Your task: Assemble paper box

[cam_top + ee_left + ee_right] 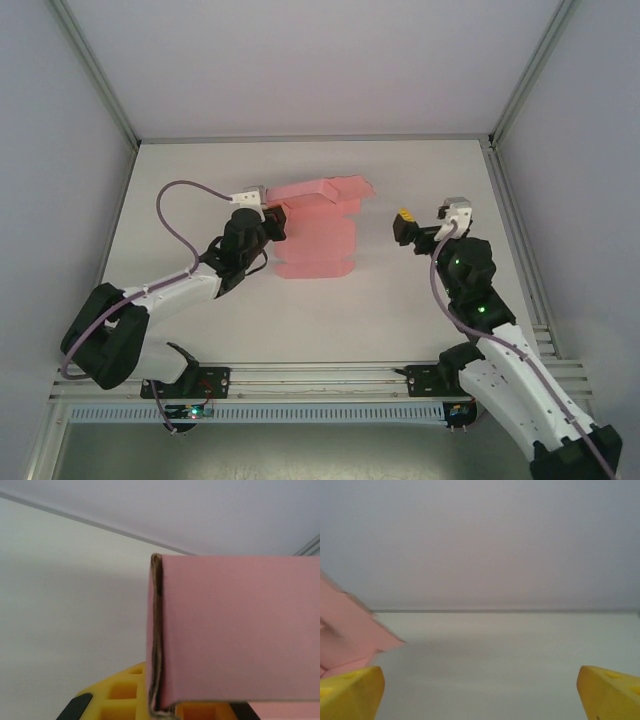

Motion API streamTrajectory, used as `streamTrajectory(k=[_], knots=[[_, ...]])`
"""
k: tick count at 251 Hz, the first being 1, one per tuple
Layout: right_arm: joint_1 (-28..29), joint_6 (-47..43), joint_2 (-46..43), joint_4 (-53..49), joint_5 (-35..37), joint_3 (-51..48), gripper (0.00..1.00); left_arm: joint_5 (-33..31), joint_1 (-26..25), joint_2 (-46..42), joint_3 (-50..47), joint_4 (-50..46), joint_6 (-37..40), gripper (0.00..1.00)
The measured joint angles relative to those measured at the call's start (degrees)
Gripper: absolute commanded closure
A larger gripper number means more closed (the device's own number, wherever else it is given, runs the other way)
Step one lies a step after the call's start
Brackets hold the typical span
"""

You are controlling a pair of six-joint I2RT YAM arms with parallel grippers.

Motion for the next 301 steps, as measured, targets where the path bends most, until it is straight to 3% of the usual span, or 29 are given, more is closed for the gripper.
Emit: streamTrajectory(k=[21, 40, 77, 139, 208, 274, 301], knots=[[-5.9, 5.8, 4.6, 1.8, -7.6, -1.0, 0.02, 1.7, 0.0, -1.7, -0.4, 0.0, -0.3, 1.0], [-7.4, 9.6, 10.2, 4.5, -14.2, -1.0, 0.02, 2.6, 0.0, -3.3, -0.7, 0.1, -0.4, 1.0], [-6.0, 14.2, 18.7, 10.5, -23.7, -0.4, 0.02, 3.8, 0.0, -4.6, -1.4, 1.0, -1.0, 1.0], [0.0, 14.8, 25.8, 15.6, -27.6, 5.0, 0.02, 5.2, 0.0, -4.6, -1.5, 1.1, -1.2, 1.0], [4.8, 12.2, 29.3, 17.5, -24.3, 7.1, 0.02, 6.4, 0.0, -3.9, -1.5, 1.4, -1.4, 1.0], [13.3, 5.4, 31.4, 16.3, -3.8, 7.2, 0.02, 5.0, 1.1, -2.7, -2.3, 1.3, -1.7, 1.0], [14.2, 4.2, 31.5, 16.4, -0.6, 7.2, 0.02, 4.9, 1.1, -2.7, -2.3, 1.3, -1.7, 1.0]])
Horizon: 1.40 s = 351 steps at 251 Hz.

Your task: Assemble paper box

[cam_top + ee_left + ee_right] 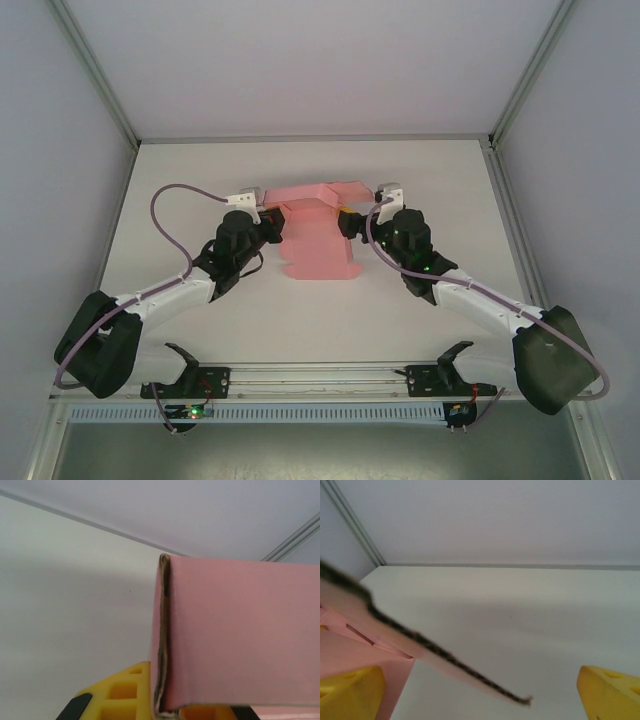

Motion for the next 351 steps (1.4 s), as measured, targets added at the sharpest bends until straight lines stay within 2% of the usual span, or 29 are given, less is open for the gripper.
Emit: streamTrajectory(k=[35, 68, 119, 147, 187, 242, 263, 302, 351], knots=[[0.0, -1.2, -2.3, -1.7, 1.1, -0.2, 0.02, -0.5, 0.0, 0.0, 0.0, -0.2, 0.0, 1.0], [-1.8, -2.2, -11.1, -6.6, 1.0, -2.4, 0.02, -0.7, -0.1, 0.0, -0.1, -0.2, 0.7, 1.0], [-11.5, -3.7, -27.8, -18.1, -3.3, -4.2, 0.02, 0.3, 0.0, -0.7, -0.9, -2.1, 3.9, 1.0], [-16.6, -6.1, -31.7, -24.2, -5.8, -3.5, 0.07, 2.7, 0.3, -1.0, -1.1, -2.7, 5.3, 1.0], [-21.4, -11.4, -26.3, -30.3, -16.8, 3.2, 0.16, 6.6, 0.4, -1.0, -1.1, -2.9, 6.8, 1.0], [-21.5, -19.0, -11.6, -33.4, -37.8, 13.1, 0.46, 8.6, 0.4, -1.0, -1.1, -3.0, 8.0, 1.0], [-21.1, -22.1, -7.9, -34.6, -44.4, 14.3, 0.52, 8.4, 0.5, -1.1, -1.1, -3.8, 8.3, 1.0], [-16.5, -27.1, -4.2, -37.9, -50.4, 15.3, 0.53, 8.2, 0.8, -1.2, -1.1, -4.4, 8.6, 1.0], [-9.2, -30.1, -1.7, -39.1, -49.5, 16.2, 0.51, 8.2, 0.8, -1.2, -1.1, -4.4, 8.7, 1.0]])
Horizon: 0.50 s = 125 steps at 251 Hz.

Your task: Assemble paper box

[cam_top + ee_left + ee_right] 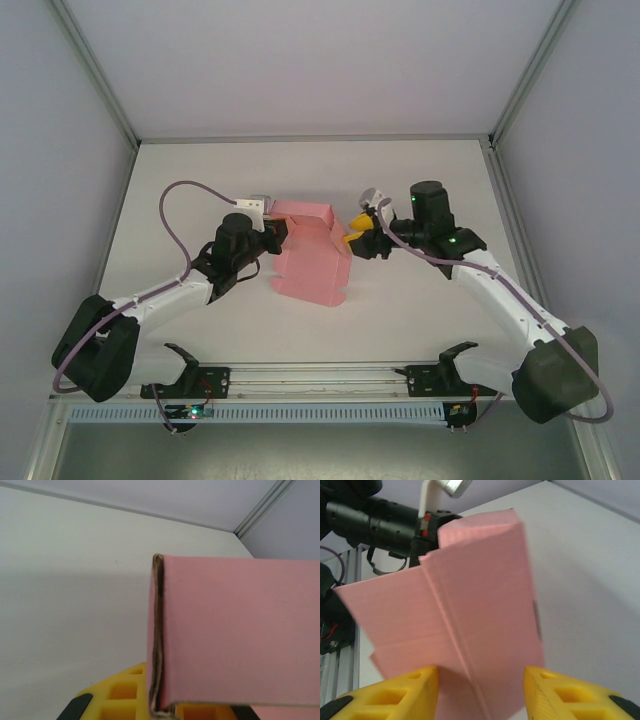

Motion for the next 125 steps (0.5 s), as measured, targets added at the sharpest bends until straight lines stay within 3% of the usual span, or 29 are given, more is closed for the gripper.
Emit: streamTrajectory(k=[56, 91, 125], knots=[[4.1, 1.5, 3.5, 2.8, 6.9, 1.1, 0.48, -0.1, 0.1, 0.3, 0.0, -0.3, 0.0, 1.0], [8.3, 2.3, 4.2, 5.2, 17.7, 1.9, 0.44, -0.7, 0.7, 0.5, 0.0, -0.8, -0.3, 1.0], [12.9, 1.4, 4.0, 7.8, 30.0, 1.6, 0.49, -1.3, 0.8, 0.5, 0.1, -1.2, -0.7, 1.0]])
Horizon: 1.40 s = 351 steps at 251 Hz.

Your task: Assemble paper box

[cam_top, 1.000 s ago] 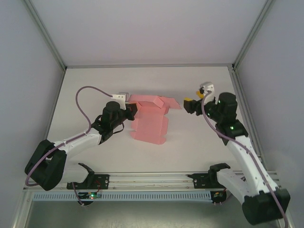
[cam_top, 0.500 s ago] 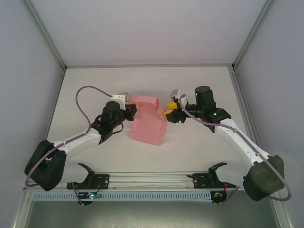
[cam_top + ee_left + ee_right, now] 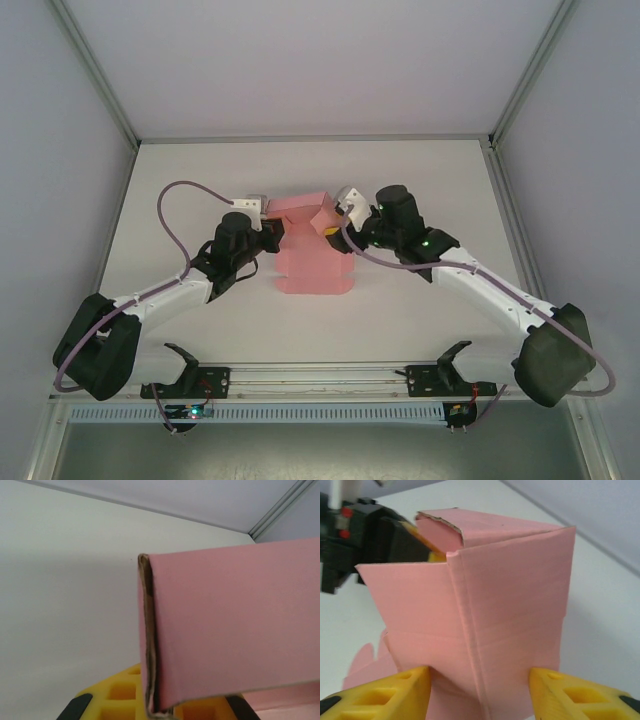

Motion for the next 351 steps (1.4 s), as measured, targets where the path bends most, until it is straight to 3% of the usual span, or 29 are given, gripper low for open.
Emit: streamTrajectory(k=[66, 108, 152, 193, 234, 303, 334, 351], knots=[[5.6, -2.9, 0.5, 6.2, 18.7, -1.0, 0.68, 0.0, 0.0, 0.0, 0.6, 0.0, -0.7, 1.0], [10.5, -5.4, 5.7, 15.1, 35.6, -1.7, 0.85, -2.5, -0.3, 0.0, 2.0, -2.4, -2.9, 1.0], [11.3, -5.4, 13.8, 27.8, 51.3, -2.0, 0.99, -10.7, -5.3, 1.0, 6.8, -10.0, -8.3, 1.0], [12.0, -2.6, 20.7, 34.4, 63.0, 0.0, 1.0, -21.7, -11.0, 2.9, 13.7, -21.2, -17.0, 1.0], [11.2, 8.4, 21.6, 31.6, 66.6, 2.1, 0.98, -31.8, -15.9, 6.9, 22.7, -32.1, -24.1, 1.0], [10.0, 18.5, 24.4, 22.5, 68.9, 7.1, 0.95, -31.6, -15.9, 11.2, 26.8, -35.2, -28.4, 1.0], [8.5, 21.4, 24.2, 21.2, 64.9, 6.7, 0.87, -31.8, -15.9, 12.8, 28.1, -36.3, -28.4, 1.0], [8.0, 21.0, 23.0, 23.7, 61.4, 3.7, 0.78, -31.9, -15.9, 13.0, 27.9, -37.3, -28.4, 1.0]])
